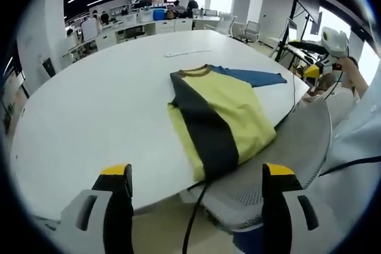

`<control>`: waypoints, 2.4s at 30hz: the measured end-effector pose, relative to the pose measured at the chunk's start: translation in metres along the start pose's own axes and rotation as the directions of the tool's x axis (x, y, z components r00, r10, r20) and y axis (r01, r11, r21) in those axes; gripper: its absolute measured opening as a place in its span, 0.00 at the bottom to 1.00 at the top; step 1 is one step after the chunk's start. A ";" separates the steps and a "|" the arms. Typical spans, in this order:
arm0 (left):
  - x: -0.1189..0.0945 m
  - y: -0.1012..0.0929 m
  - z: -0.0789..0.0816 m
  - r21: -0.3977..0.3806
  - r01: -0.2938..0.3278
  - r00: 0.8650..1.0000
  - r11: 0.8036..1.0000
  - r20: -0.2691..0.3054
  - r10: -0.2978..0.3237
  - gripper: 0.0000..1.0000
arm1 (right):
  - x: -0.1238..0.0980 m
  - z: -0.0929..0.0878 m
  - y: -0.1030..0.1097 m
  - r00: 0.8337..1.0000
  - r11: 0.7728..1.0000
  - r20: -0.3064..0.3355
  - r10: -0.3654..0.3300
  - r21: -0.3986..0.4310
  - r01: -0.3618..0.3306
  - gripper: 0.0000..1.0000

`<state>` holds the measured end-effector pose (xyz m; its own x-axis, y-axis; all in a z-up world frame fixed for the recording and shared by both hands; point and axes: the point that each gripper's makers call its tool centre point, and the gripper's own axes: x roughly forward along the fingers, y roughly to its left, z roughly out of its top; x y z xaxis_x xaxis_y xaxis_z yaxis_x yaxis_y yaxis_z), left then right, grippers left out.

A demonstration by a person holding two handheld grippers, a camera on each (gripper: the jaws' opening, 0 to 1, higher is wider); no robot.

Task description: Fold the garment on the visible template until the final outline fits inside the template.

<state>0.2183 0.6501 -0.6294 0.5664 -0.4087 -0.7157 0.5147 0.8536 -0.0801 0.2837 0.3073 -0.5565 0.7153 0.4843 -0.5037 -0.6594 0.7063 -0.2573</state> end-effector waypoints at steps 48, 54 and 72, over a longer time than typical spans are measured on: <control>0.113 -0.029 -0.065 -0.243 0.282 0.922 0.928 -0.198 -0.332 0.15 | -0.005 -0.009 0.015 0.999 1.000 -0.031 0.010 0.003 -0.010 1.00; 0.120 -0.027 -0.071 -0.231 0.260 0.913 0.938 -0.258 -0.317 0.10 | -0.005 -0.009 0.016 0.999 1.000 -0.036 0.014 0.002 -0.014 1.00; 0.116 -0.026 -0.072 -0.230 0.288 0.893 0.930 -0.286 -0.348 0.00 | -0.002 -0.005 0.011 0.999 1.000 -0.034 0.019 -0.008 -0.019 1.00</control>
<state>0.2241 0.6038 -0.7602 0.1429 -0.5695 -0.8095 0.4939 0.7498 -0.4403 0.2740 0.3116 -0.5627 0.6945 0.4799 -0.5362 -0.6748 0.6929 -0.2540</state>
